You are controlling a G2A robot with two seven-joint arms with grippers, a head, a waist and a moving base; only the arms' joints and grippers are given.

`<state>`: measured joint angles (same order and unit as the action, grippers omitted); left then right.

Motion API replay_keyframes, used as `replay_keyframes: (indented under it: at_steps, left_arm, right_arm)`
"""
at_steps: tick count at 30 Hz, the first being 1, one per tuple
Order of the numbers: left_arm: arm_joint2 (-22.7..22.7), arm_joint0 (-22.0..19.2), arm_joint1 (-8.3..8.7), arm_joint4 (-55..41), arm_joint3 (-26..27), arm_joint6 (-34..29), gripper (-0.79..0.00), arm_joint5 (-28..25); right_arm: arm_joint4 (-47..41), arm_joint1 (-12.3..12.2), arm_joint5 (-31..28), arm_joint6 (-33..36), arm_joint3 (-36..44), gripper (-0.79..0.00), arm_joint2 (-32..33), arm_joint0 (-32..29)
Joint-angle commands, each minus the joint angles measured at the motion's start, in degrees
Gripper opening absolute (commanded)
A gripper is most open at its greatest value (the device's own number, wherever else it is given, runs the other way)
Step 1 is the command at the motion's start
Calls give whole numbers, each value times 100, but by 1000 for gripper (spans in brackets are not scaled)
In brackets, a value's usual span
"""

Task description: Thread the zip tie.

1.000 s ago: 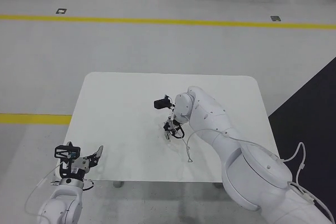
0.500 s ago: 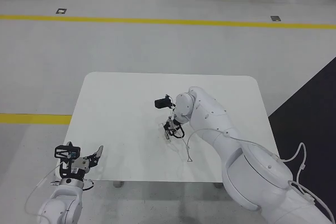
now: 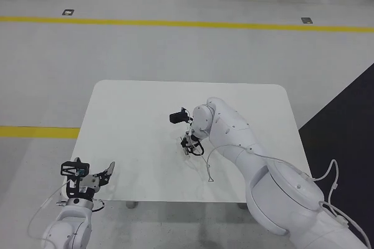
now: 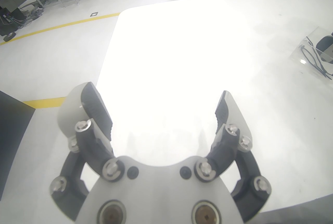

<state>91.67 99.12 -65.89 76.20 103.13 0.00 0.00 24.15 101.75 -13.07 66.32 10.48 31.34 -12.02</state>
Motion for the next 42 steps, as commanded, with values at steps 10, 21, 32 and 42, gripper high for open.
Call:
replay_keyframes:
  at_steps: [10,21,32,42]
  left_arm:
    - [0,0,0,0,0,0,0,0]
    - [0,0,0,0,0,0,0,0]
    - [0,0,0,0,0,0,0,0]
    - [0,0,0,0,0,0,0,0]
  right_arm:
    - [239,82,-228,146,42,-662,-70,-64]
    - [323,100,-269,11,-29,-643,-24,38]
    - [272,104,-526,19,-104,-653,73,111]
    - [193,102,-434,101,-164,-668,170,115]
